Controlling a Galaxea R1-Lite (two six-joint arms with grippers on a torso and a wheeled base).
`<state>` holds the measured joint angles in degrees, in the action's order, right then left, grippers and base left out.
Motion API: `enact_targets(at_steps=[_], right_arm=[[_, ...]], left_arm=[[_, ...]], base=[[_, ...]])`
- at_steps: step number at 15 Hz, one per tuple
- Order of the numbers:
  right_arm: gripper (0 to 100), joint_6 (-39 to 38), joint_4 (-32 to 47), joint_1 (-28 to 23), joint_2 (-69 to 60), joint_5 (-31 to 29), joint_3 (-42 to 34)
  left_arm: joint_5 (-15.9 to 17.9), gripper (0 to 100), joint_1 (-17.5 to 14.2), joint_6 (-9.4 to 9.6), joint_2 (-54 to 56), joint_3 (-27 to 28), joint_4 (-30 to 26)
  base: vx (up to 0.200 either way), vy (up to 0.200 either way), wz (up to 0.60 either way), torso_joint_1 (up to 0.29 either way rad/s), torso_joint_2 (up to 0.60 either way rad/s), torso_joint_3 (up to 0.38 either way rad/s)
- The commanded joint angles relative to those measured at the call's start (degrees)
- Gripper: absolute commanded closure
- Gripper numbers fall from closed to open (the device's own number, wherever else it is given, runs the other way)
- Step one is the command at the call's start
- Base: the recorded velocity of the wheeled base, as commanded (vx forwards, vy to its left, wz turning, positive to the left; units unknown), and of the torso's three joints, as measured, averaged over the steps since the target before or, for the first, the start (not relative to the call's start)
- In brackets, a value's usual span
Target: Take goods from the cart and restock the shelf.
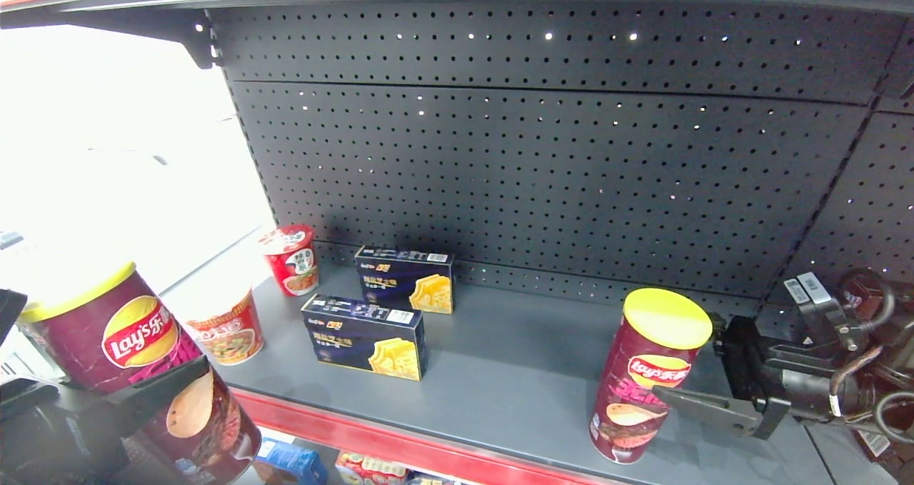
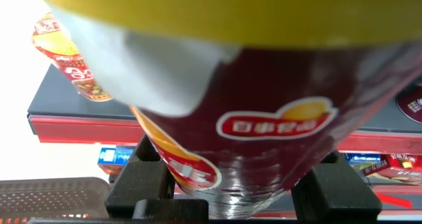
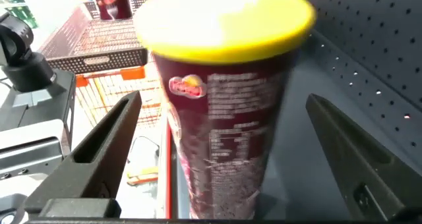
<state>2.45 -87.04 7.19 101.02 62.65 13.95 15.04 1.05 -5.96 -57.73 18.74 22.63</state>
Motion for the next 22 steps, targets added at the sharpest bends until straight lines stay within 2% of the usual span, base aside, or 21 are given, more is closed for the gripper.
enact_targets(at_steps=[1,8,14,18,22], right_arm=[[0,0.01,0.03,-0.78,-2.94,0.02,-1.29],[0,0.01,0.12,-1.74,-7.07,0.02,-3.14],[0,0.01,0.12,-5.17,-9.09,0.02,-4.45],[0,0.01,0.29,-5.7,-11.81,0.02,-5.95],[0,-0.08,0.47,-10.27,-15.77,0.02,-6.56]], left_arm=[[-0.01,100,0.01,-0.02,0.69,-0.46,-0.04],[-0.1,100,0.01,-0.02,1.57,-2.04,-0.04],[-0.1,100,0.01,-0.02,2.98,-2.57,-0.13],[-0.1,100,0.01,-0.02,3.33,-3.18,-0.13],[-0.01,100,0.01,-0.02,4.03,-3.44,-0.13]], base=[[0.0,0.0,0.0,0.0,0.0,0.0],[0.0,0.0,0.0,0.0,0.0,0.0],[0.0,0.0,0.0,0.0,0.0,0.0],[0.0,0.0,0.0,0.0,0.0,0.0],[0.0,0.0,0.0,0.0,0.0,0.0]])
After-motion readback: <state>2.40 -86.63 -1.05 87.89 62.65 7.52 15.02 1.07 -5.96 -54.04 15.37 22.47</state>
